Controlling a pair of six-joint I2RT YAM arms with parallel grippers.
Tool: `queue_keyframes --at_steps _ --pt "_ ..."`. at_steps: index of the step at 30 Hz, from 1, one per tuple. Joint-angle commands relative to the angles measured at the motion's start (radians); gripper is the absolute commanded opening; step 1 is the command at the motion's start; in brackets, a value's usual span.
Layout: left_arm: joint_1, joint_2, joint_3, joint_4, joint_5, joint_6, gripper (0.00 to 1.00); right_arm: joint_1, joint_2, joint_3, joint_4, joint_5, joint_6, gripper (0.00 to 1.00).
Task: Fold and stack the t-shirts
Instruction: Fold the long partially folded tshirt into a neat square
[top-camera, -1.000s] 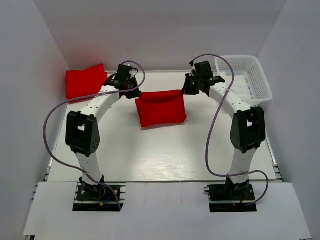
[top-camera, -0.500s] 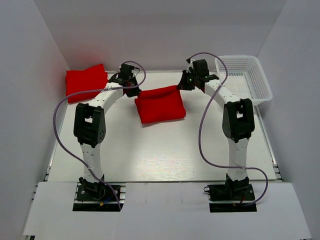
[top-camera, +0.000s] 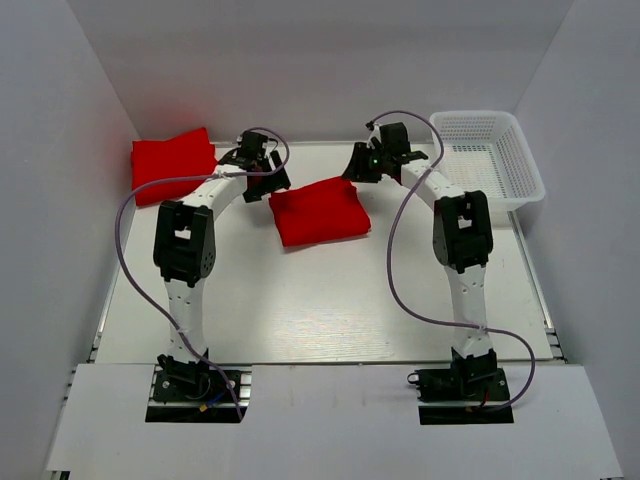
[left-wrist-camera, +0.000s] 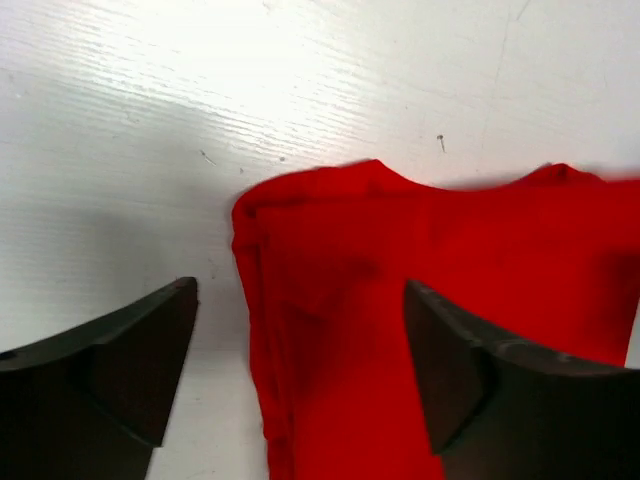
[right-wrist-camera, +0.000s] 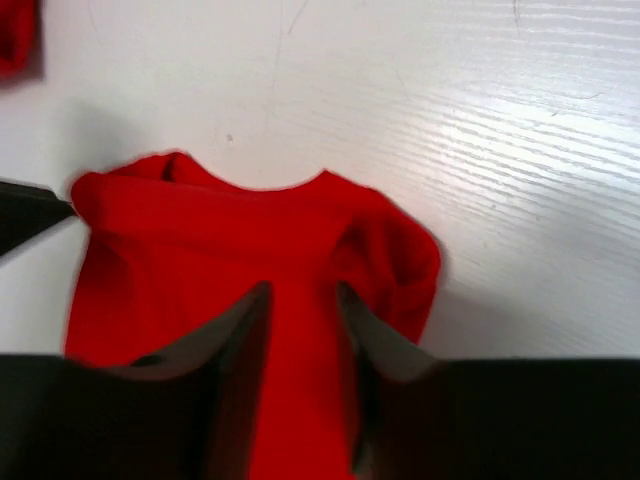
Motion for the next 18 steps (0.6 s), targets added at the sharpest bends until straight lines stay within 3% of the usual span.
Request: queue_keyframes --at_steps 1,2,3,7,11,15,18 --pt "0.021 -0.017 0.065 0.008 -0.031 -0.006 1.00 -0.013 0.022 0.106 0.042 -0.052 -0.004 0.50" --pt "0.021 -0.017 0.074 0.008 -0.031 0.009 1.00 -0.012 0.021 0.114 0.034 -0.054 -0.010 0.62" --pt "0.021 -0.027 0.087 0.008 -0.031 0.009 1.00 -0.010 0.019 0.120 0.034 -0.058 -0.015 0.90" --pt "0.021 -0.063 0.087 0.008 0.001 0.069 1.00 -0.009 -0.043 0.116 0.019 -0.032 -0.047 0.90" --pt "-0.004 -0.101 0.030 0.022 0.121 0.155 1.00 -0.006 -0.137 -0.008 0.008 -0.032 -0.064 0.90" --pt "-0.025 -0.152 -0.060 0.095 0.369 0.187 1.00 0.000 -0.273 -0.175 0.021 -0.079 -0.044 0.90" --pt "-0.050 -0.193 -0.154 0.152 0.479 0.198 1.00 -0.001 -0.332 -0.303 0.066 -0.110 -0.009 0.90"
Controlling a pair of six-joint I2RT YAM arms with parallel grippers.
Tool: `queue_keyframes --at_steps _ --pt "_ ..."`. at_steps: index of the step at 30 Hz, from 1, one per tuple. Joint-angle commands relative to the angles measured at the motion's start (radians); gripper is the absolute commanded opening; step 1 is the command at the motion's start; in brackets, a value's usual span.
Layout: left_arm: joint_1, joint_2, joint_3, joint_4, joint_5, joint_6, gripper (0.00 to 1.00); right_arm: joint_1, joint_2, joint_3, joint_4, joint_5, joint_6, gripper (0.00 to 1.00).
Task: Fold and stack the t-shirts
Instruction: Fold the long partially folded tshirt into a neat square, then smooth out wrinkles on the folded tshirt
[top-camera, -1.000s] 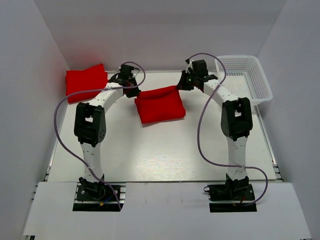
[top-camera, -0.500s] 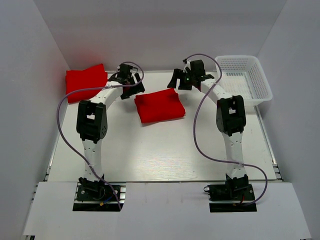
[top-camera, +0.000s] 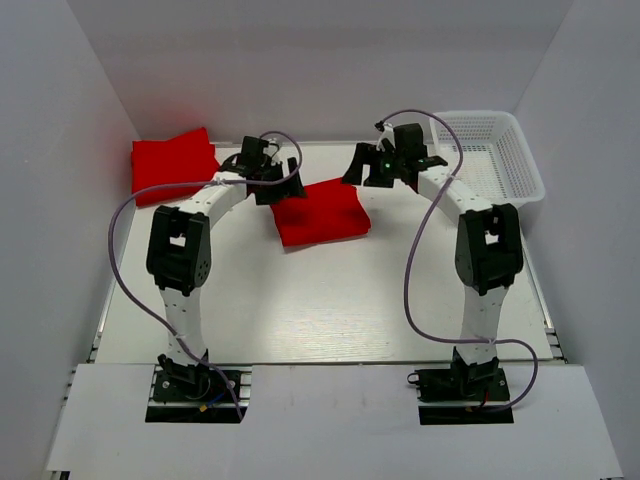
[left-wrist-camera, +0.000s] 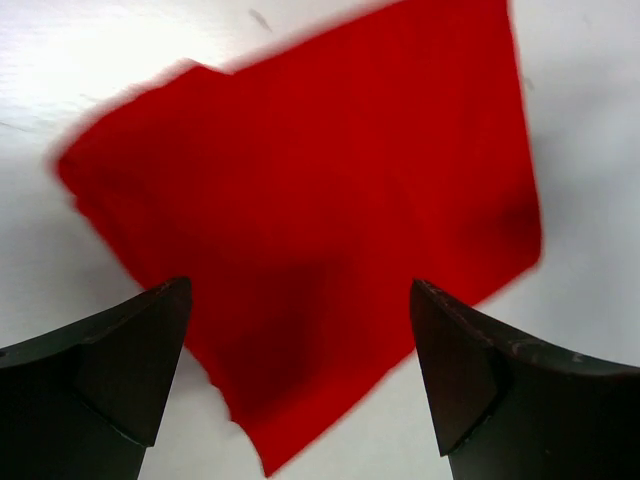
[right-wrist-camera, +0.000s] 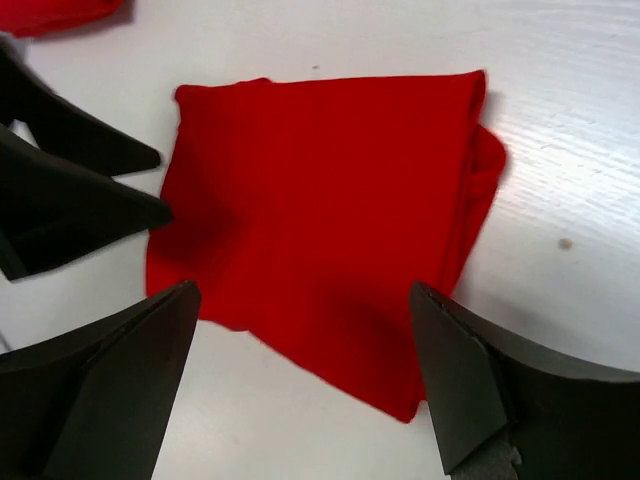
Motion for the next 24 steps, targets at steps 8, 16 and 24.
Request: queue_keyframes --at_steps 8,16,24 --pt "-0.094 -0.176 -0.262 0.189 0.320 0.059 1.00 0.005 -0.075 -0.201 0.122 -0.201 0.120 0.90" --pt "-0.094 -0.167 -0.445 0.223 0.292 0.059 1.00 0.005 0.031 -0.271 0.203 -0.285 0.209 0.90" --pt "-0.085 -0.145 -0.517 0.191 0.232 0.049 1.00 -0.008 0.126 -0.331 0.194 -0.185 0.206 0.90"
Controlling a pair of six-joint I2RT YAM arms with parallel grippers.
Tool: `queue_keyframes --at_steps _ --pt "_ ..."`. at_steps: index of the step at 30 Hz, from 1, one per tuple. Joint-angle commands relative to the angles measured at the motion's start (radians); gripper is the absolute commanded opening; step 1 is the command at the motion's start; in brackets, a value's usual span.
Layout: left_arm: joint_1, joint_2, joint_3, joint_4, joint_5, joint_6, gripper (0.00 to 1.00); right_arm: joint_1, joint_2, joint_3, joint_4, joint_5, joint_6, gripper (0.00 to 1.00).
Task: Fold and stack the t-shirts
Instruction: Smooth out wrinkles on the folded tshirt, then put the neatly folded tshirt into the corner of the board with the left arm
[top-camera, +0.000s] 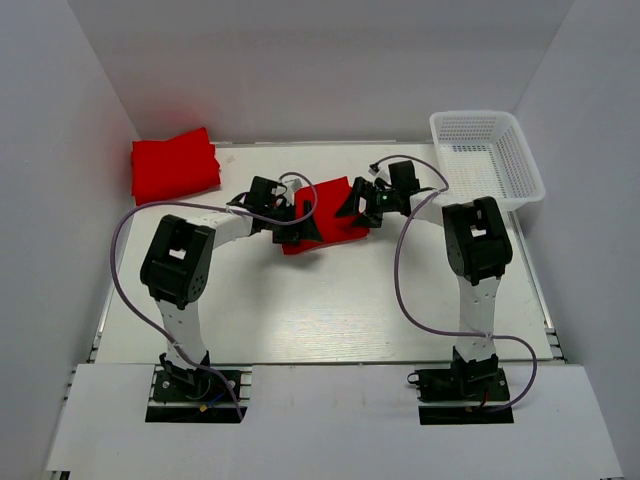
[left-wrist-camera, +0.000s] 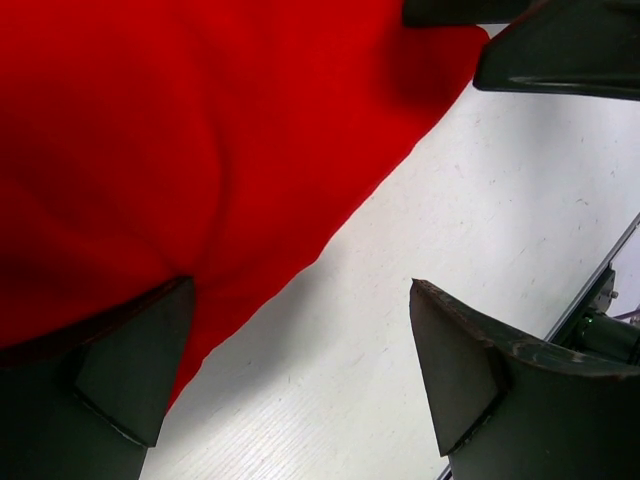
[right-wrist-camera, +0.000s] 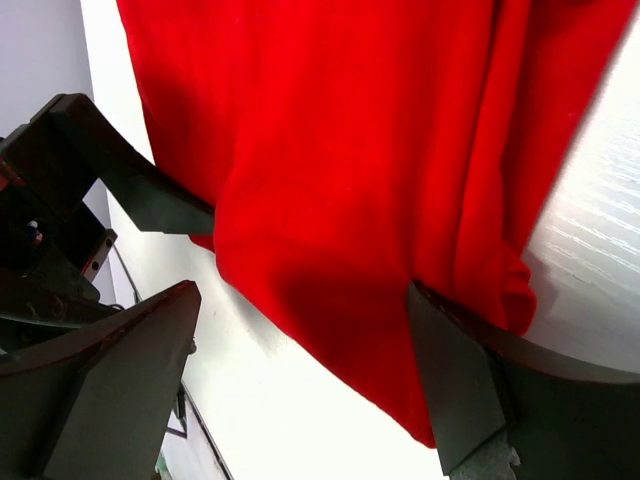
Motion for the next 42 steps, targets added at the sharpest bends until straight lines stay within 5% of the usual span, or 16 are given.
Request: queue_keyframes --at_steps 1,6,13,22,26,31,42 --pt "0.014 -0.016 -0.062 -0.065 -0.061 0.012 1.00 -0.006 0.049 -0.042 -0.026 0.090 -0.013 0.90" --pt "0.003 -0.048 -0.028 -0.105 -0.097 0.032 1.00 -0.001 0.008 0.001 -0.064 0.107 -0.055 0.90" --pt "0.014 -0.139 0.219 -0.229 -0.206 0.017 1.00 -0.001 -0.203 0.121 -0.132 0.150 -0.159 0.90" --pt "0.034 -0.151 0.409 -0.514 -0.625 -0.090 1.00 -0.004 -0.435 0.020 -0.216 0.370 -0.214 0.90" --pt "0.043 -0.085 0.440 -0.540 -0.614 -0.129 1.00 -0.006 -0.530 -0.040 -0.236 0.525 -0.228 0.90" --pt "0.043 -0.054 0.365 -0.363 -0.515 -0.129 1.00 -0.004 -0.572 -0.059 -0.267 0.561 -0.231 0.90" --pt "0.043 0.133 0.385 -0.360 -0.583 -0.129 1.00 -0.006 -0.662 -0.094 -0.303 0.624 -0.236 0.90"
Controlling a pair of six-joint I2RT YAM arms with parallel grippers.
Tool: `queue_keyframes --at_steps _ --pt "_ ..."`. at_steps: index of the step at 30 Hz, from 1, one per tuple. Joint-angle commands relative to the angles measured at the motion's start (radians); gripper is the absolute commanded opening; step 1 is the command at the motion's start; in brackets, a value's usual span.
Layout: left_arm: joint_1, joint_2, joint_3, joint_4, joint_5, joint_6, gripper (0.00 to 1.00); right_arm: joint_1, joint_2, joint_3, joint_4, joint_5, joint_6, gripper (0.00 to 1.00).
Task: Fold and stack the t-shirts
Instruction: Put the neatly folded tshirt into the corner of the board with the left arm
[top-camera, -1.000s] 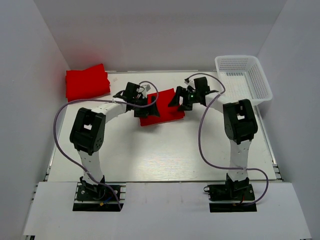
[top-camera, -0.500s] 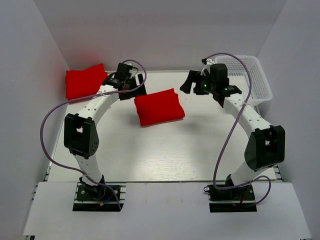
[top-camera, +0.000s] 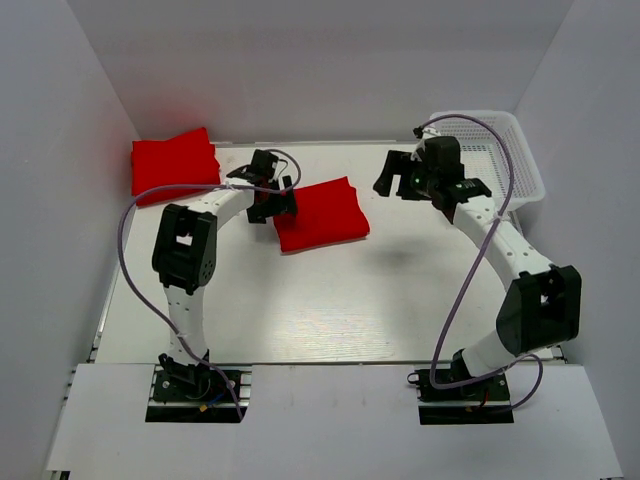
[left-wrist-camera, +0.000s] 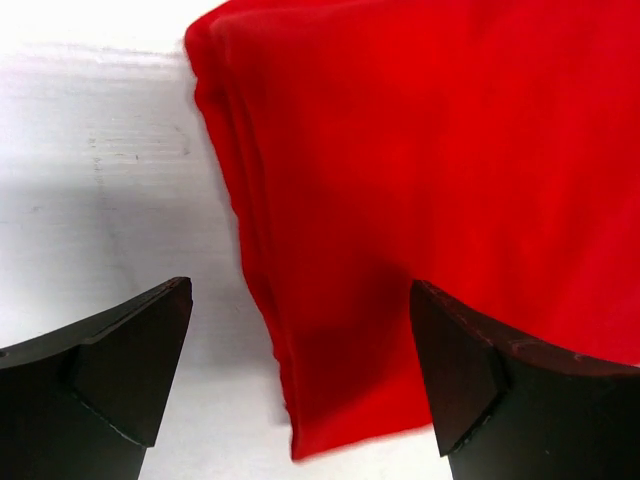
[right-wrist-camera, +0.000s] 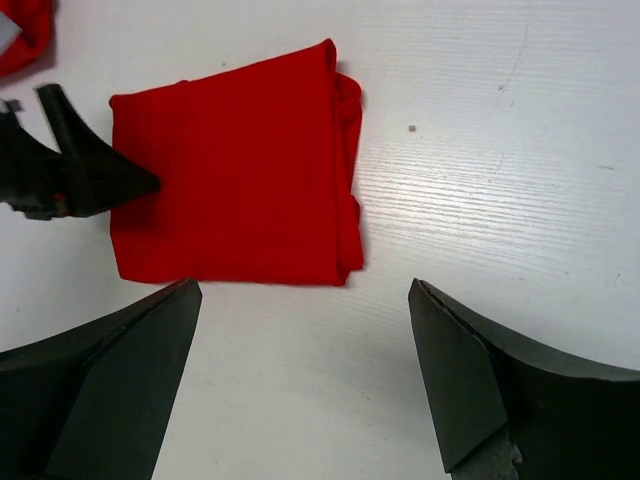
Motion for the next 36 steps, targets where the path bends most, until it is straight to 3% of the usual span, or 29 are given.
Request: queue_keyframes --at_steps 1,10,14,17,18,26,36 --pt "-0.002 0.024 0.017 0.009 -0.030 -0.006 0.99 -0.003 -0.072 -0.007 -0.003 0.041 -0.018 0.90" --pt "-0.022 0.101 -0.017 0.118 -0.012 0.032 0.79 -0.005 -0.164 -0.059 -0.016 0.096 -0.017 0.90" --pt "-0.031 0.126 -0.005 0.141 0.040 0.089 0.52 -0.006 -0.193 -0.073 -0.019 0.160 -0.015 0.90" --pt "-0.042 0.135 -0.005 0.181 0.059 0.153 0.20 -0.006 -0.207 -0.080 -0.016 0.220 -0.015 0.90" --pt "-0.042 0.135 -0.005 0.181 0.059 0.162 0.00 -0.005 -0.209 -0.085 -0.019 0.226 -0.015 0.90" --pt "-0.009 0.084 0.154 0.181 0.031 0.441 0.00 -0.011 -0.223 -0.109 -0.017 0.284 -0.017 0.90" --pt "0.050 0.094 0.473 0.028 0.079 0.722 0.00 -0.012 -0.210 -0.107 -0.014 0.318 -0.018 0.90"
